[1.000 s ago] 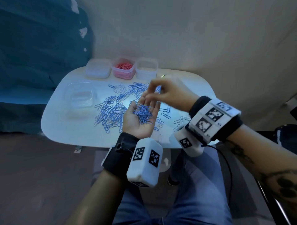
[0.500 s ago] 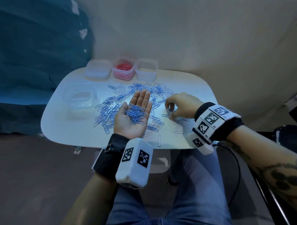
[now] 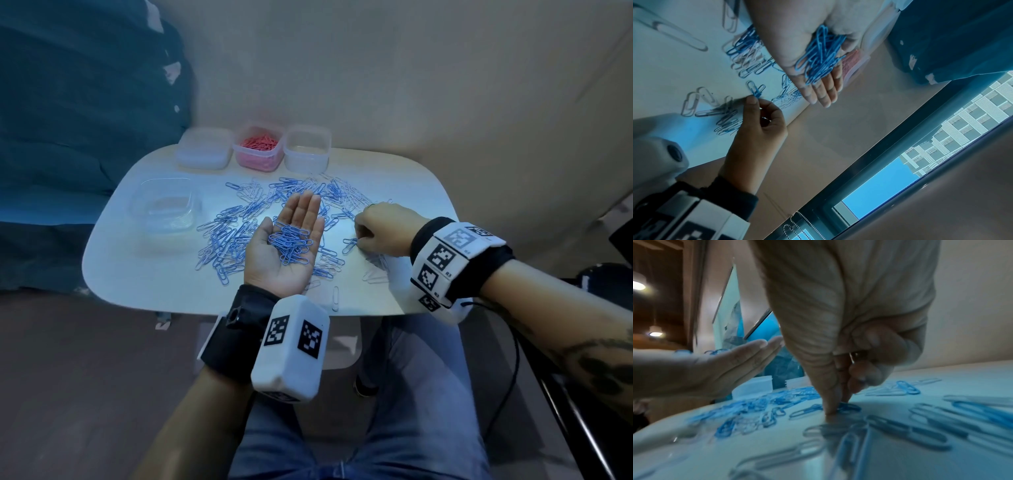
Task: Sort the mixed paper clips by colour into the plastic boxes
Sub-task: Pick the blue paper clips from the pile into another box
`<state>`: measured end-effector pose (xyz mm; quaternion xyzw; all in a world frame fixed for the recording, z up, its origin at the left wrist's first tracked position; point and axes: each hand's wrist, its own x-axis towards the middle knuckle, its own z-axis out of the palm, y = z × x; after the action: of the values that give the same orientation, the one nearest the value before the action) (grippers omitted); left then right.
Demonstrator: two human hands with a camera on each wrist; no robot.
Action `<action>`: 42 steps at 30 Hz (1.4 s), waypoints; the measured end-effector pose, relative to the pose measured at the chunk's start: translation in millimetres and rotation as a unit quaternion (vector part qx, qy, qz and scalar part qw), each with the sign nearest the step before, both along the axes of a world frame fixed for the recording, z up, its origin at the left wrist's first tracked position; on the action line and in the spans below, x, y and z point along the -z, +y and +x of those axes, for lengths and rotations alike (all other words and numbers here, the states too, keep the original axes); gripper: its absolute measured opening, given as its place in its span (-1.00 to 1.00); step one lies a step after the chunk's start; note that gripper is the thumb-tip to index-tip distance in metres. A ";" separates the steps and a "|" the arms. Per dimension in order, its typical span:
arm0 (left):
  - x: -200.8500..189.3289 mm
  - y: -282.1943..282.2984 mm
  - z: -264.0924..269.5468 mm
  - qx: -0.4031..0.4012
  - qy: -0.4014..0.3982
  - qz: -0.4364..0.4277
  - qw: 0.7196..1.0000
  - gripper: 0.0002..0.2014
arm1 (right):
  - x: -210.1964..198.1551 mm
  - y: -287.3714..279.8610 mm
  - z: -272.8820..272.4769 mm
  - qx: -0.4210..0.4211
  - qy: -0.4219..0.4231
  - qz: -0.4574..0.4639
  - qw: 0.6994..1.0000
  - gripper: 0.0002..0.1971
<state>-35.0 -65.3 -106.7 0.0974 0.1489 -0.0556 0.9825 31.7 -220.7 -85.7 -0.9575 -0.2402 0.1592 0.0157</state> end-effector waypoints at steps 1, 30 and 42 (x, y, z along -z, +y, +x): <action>-0.4 -0.1 -0.1 0.000 0.000 0.002 1.000 -0.51 | -0.4 2.2 -1.4 -0.016 -0.017 -0.023 0.999 -0.93; -10.0 32.0 -3.8 -0.058 0.056 -0.007 0.997 -0.54 | -14.3 13.8 16.9 0.015 -0.017 0.046 0.999 -0.80; -11.8 27.1 -4.9 -0.047 0.065 -0.009 0.997 -0.59 | 4.1 23.3 45.4 0.080 -0.017 0.092 0.992 -0.70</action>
<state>-39.9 -38.2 -94.9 0.0780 0.2163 -0.0164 0.9731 77.1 -197.4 -89.7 -0.9707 -0.1767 0.1179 0.1128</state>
